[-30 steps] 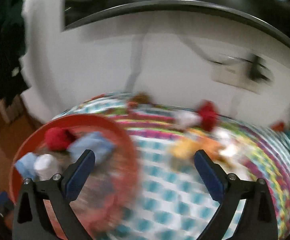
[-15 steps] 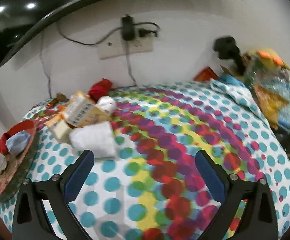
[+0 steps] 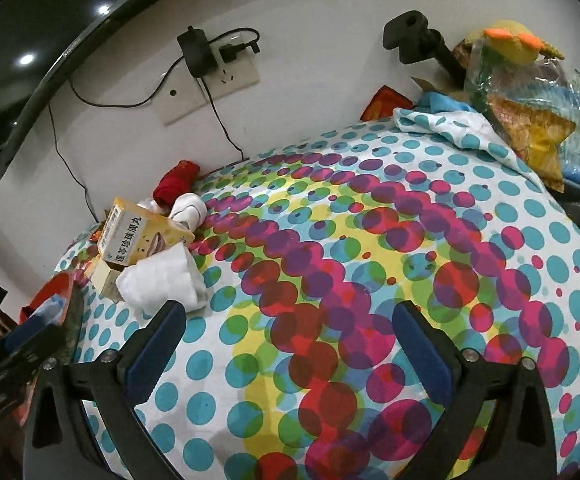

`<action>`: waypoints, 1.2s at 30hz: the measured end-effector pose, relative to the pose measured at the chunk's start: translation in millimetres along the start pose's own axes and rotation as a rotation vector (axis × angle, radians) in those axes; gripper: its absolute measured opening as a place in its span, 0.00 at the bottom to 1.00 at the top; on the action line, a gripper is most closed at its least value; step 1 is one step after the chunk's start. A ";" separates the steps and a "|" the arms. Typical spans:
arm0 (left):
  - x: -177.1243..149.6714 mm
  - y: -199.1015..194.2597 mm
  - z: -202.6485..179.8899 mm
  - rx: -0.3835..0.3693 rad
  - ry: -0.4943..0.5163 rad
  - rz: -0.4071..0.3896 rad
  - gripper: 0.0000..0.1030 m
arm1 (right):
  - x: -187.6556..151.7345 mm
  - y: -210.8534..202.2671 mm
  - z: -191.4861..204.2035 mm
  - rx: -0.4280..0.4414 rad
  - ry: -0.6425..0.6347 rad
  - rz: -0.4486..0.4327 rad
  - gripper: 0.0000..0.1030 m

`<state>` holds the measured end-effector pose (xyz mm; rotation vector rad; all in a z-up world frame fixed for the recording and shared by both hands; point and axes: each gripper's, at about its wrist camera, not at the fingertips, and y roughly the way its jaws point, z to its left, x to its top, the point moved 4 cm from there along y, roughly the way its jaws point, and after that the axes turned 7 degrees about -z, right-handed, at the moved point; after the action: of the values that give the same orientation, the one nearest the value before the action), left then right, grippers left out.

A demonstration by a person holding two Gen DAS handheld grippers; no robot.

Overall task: Organize objects
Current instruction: 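Move the left gripper back toward the pile of boxes and white sock, then grasp the small beige box from the pile with the left gripper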

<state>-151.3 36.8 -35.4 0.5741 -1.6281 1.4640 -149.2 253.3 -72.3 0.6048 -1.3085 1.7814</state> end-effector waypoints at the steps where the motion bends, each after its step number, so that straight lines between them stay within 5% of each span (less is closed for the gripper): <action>1: 1.6 9.3 -6.3 -0.005 0.042 0.018 0.69 | -0.4 1.3 -0.7 0.003 0.005 0.007 1.00; 9: 7.6 55.1 -18.5 0.017 0.203 0.095 0.59 | -3.5 7.1 -17.5 0.019 0.119 0.030 1.00; 13: 9.0 73.0 -14.4 -0.004 0.184 0.145 0.31 | -4.5 10.7 -14.1 0.022 0.106 0.047 1.00; 36: 24.8 2.1 -18.3 -0.047 0.080 0.008 0.29 | -6.2 15.2 -9.1 0.021 0.087 0.066 1.00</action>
<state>-161.0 59.7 -17.1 0.4770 -1.5998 1.4321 -157.8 257.9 -88.4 0.4945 -1.2647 1.8564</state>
